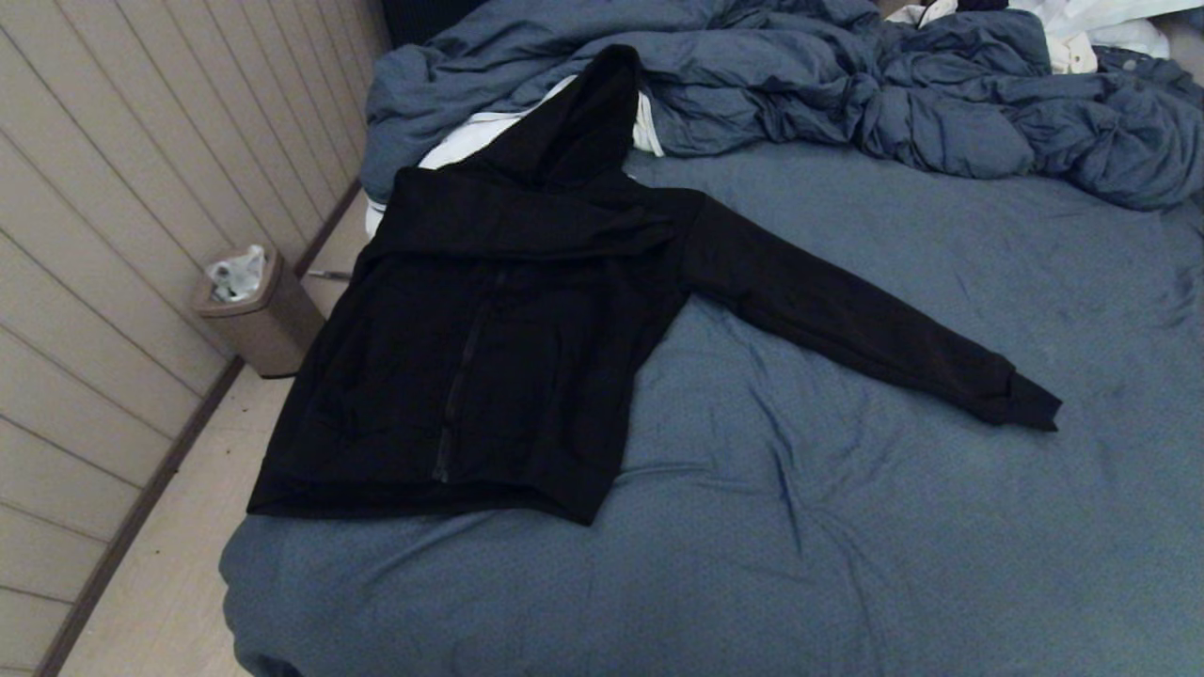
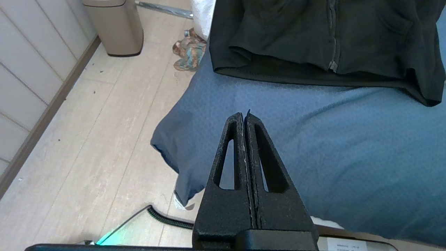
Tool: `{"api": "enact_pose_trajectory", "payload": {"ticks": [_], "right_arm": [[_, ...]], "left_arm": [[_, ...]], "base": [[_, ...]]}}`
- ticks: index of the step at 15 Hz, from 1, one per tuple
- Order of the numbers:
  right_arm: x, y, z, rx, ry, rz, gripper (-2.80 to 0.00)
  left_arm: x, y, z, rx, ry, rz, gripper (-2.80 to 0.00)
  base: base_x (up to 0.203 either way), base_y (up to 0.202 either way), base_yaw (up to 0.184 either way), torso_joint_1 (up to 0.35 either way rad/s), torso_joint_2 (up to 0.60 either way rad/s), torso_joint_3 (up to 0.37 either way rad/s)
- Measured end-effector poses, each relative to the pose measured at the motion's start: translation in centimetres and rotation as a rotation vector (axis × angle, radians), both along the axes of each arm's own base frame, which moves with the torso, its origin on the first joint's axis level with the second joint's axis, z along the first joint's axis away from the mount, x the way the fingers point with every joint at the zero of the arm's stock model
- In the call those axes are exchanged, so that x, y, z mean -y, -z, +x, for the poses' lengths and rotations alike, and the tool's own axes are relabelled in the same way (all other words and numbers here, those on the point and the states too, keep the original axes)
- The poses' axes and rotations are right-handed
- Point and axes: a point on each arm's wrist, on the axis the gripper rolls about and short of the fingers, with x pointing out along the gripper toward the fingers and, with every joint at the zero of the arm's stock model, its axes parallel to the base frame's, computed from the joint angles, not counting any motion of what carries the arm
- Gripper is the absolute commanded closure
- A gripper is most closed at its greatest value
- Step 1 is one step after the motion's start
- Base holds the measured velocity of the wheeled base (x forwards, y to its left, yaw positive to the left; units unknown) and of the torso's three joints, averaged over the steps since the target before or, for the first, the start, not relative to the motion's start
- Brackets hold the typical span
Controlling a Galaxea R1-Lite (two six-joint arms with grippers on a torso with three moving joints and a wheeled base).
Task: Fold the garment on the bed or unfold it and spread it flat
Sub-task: Fold the black sweatshirt
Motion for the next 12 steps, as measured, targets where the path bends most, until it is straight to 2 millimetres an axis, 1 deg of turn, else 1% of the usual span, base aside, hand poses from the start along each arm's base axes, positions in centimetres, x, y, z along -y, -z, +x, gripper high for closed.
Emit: {"api": "enact_pose_trajectory", "payload": {"ticks": [12], "right_arm": [[0.0,0.0,0.0,0.0,-0.001,-0.003,0.0]], "left_arm": [[0.0,0.0,0.0,0.0,0.0,0.002,0.0]], "base": [[0.0,0.0,0.0,0.0,0.0,0.0]]}}
